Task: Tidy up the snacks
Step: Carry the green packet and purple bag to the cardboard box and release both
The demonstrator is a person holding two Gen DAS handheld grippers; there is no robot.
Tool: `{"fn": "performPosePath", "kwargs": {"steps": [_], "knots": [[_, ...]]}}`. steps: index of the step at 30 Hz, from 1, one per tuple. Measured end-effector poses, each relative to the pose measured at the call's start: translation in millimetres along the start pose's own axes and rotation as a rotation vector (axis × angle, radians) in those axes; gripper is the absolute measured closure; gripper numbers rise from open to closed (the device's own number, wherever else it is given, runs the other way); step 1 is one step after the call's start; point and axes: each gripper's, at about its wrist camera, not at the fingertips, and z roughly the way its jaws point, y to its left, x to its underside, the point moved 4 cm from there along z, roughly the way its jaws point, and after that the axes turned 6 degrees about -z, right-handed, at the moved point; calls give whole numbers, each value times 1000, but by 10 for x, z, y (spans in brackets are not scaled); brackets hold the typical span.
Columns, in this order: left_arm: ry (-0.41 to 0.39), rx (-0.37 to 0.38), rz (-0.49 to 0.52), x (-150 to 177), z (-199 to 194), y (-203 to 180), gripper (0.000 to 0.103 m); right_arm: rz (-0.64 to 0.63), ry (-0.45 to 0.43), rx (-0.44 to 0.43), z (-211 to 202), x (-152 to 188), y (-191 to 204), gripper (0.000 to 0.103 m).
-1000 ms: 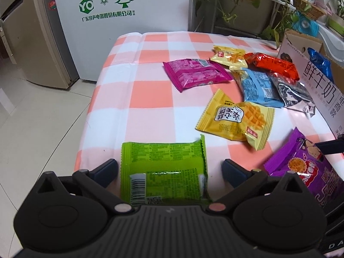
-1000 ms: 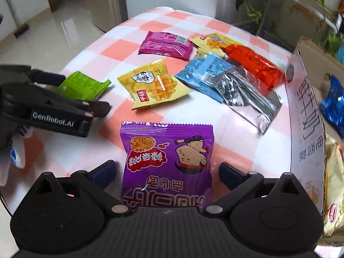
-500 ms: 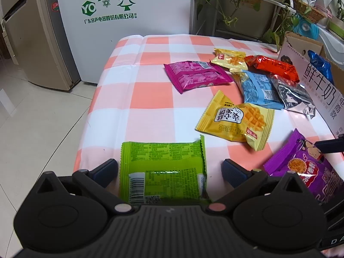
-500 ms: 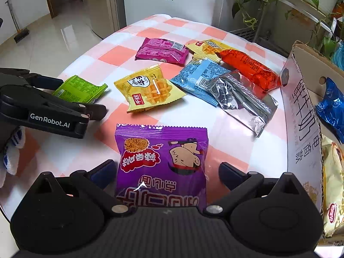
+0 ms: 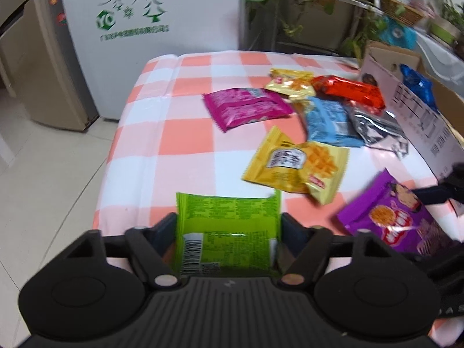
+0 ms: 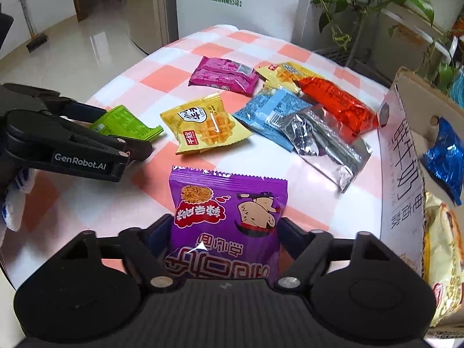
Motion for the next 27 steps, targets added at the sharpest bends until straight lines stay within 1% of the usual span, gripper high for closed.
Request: {"fn": "performPosePath", "kwargs": {"steps": [2, 3, 6, 10, 17, 25, 27], "knots": [[-4, 2, 13, 9, -21, -33, 37, -8, -5, -4, -13, 3, 9, 28], [-4, 4, 16, 12, -32, -46, 40, -12, -8, -3, -21, 4, 15, 29], [-5, -6, 43, 34, -72, -102, 42, -22, -15, 13, -41, 8, 6, 29], [-15, -24, 78, 74, -132, -162, 43, 6, -47, 18, -101, -13, -61, 29], [-55, -21, 83, 80, -329, -224, 43, 37, -88, 22, -225, -18, -129, 29], [-88, -24, 76, 141, -502, -318, 43, 43, -137, 26, -389, -29, -166, 29], [-96, -29, 88, 161, -536, -354, 43, 35, -147, 34, -424, -32, -170, 29]]}}
